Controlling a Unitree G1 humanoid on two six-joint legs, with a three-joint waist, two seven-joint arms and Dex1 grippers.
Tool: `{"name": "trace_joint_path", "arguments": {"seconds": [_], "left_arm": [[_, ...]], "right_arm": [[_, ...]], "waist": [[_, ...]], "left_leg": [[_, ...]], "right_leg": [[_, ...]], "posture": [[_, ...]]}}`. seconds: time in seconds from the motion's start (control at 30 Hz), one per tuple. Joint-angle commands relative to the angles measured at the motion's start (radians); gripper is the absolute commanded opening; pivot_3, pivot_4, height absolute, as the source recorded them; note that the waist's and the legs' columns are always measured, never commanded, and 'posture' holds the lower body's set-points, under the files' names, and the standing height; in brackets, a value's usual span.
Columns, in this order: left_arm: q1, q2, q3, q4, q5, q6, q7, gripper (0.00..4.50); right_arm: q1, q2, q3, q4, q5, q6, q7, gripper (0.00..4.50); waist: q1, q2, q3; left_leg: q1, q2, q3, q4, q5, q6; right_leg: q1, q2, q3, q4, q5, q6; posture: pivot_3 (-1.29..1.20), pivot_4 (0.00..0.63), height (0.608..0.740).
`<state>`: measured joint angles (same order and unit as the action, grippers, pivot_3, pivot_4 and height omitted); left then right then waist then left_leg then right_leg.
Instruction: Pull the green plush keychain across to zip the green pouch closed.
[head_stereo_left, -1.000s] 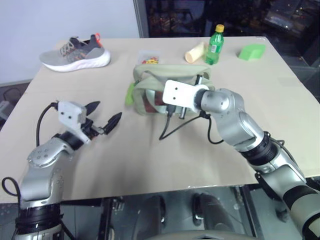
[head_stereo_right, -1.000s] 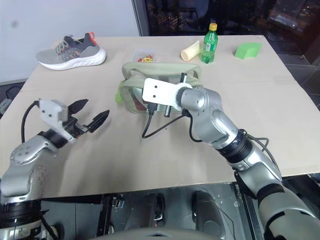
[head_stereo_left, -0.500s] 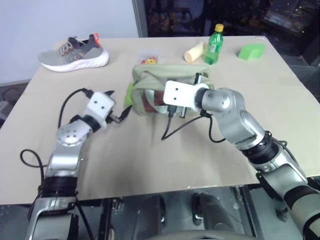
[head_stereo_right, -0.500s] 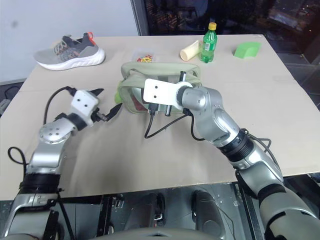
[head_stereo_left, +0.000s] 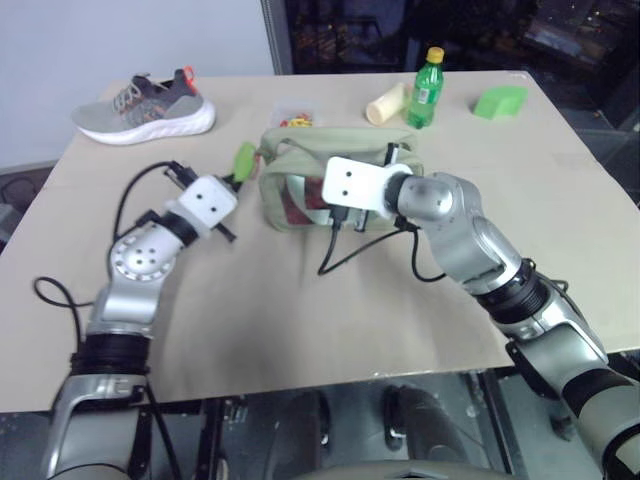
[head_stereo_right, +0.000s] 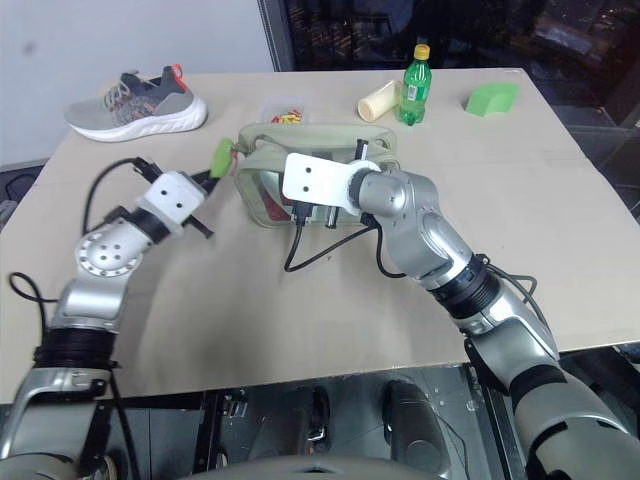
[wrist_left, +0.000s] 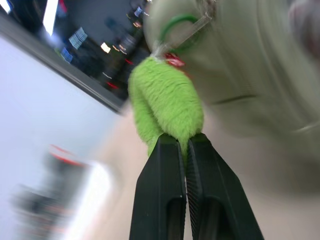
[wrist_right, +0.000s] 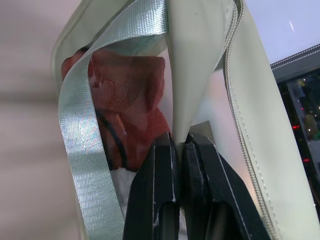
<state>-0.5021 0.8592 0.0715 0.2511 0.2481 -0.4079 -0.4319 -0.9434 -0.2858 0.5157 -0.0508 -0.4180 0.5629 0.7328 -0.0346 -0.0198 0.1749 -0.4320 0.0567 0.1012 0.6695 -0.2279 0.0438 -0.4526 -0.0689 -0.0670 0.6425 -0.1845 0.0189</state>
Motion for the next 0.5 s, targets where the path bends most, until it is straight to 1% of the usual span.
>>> {"name": "trace_joint_path", "arguments": {"seconds": [0.03,0.13,0.2,0.23,0.3,0.37,0.43,0.5], "left_arm": [[-0.091,0.079,-0.034,-0.008,0.125,-0.147,0.046,0.01],[-0.188,0.120,-0.092,0.041,0.231,-0.232,0.077,0.01],[-0.270,0.104,-0.139,0.090,0.213,-0.293,0.034,0.01],[-0.308,0.093,-0.159,0.119,0.201,-0.308,0.015,0.67],[-0.357,0.075,-0.191,0.167,0.195,-0.331,-0.001,1.35],[-0.388,0.065,-0.203,0.204,0.200,-0.363,0.017,2.43],[-0.390,0.056,-0.194,0.223,0.127,-0.374,-0.018,3.27],[-0.373,0.065,-0.180,0.225,0.054,-0.397,-0.053,3.27]], "right_arm": [[-0.040,0.024,-0.023,0.009,0.011,-0.031,-0.014,0.00],[-0.050,0.040,-0.023,0.029,0.011,-0.041,-0.018,0.00],[-0.056,0.049,-0.025,0.039,0.011,-0.047,-0.018,0.00],[-0.058,0.053,-0.026,0.044,0.010,-0.050,-0.019,0.00],[-0.055,0.056,-0.026,0.050,0.007,-0.055,-0.023,0.00],[-0.052,0.062,-0.026,0.050,0.003,-0.049,-0.029,0.00],[-0.047,0.065,-0.032,0.041,0.004,-0.040,-0.032,0.00],[-0.043,0.066,-0.037,0.036,0.005,-0.036,-0.033,0.00]], "waist": [[0.002,0.000,0.000],[0.004,0.000,0.000],[0.003,0.000,0.000],[0.003,0.000,0.000],[0.003,0.000,0.000],[-0.002,0.000,0.000],[-0.006,0.000,0.000],[-0.007,0.000,0.000]], "left_leg": [[0.000,0.000,0.000,0.000,0.000,0.000],[-0.001,-0.001,0.001,0.000,0.000,0.000],[-0.001,-0.001,0.002,-0.001,0.000,0.000],[-0.001,-0.001,0.002,-0.001,0.000,0.000],[-0.001,-0.001,0.002,-0.001,0.000,0.000],[-0.001,-0.001,0.002,0.000,0.000,0.000],[-0.001,-0.001,0.003,0.000,0.000,0.000],[-0.001,0.000,0.003,0.000,0.000,0.000]], "right_leg": [[0.000,-0.001,0.000,0.000,0.000,0.000],[0.000,-0.001,0.000,-0.001,0.000,0.000],[-0.001,0.000,0.000,-0.001,0.000,0.000],[-0.001,0.000,0.000,0.000,0.000,0.000],[-0.002,0.000,0.001,0.000,0.000,0.000],[-0.002,0.000,0.001,0.000,0.000,0.001],[-0.002,0.000,0.001,0.000,-0.001,0.001],[-0.003,0.001,0.002,0.001,0.000,0.001]], "posture": [[0.00,0.150,0.740],[0.00,0.150,0.740],[0.00,0.150,0.740],[0.00,0.150,0.740],[0.00,0.150,0.740],[0.00,0.150,0.740],[0.00,0.150,0.740],[0.00,0.150,0.740]]}}
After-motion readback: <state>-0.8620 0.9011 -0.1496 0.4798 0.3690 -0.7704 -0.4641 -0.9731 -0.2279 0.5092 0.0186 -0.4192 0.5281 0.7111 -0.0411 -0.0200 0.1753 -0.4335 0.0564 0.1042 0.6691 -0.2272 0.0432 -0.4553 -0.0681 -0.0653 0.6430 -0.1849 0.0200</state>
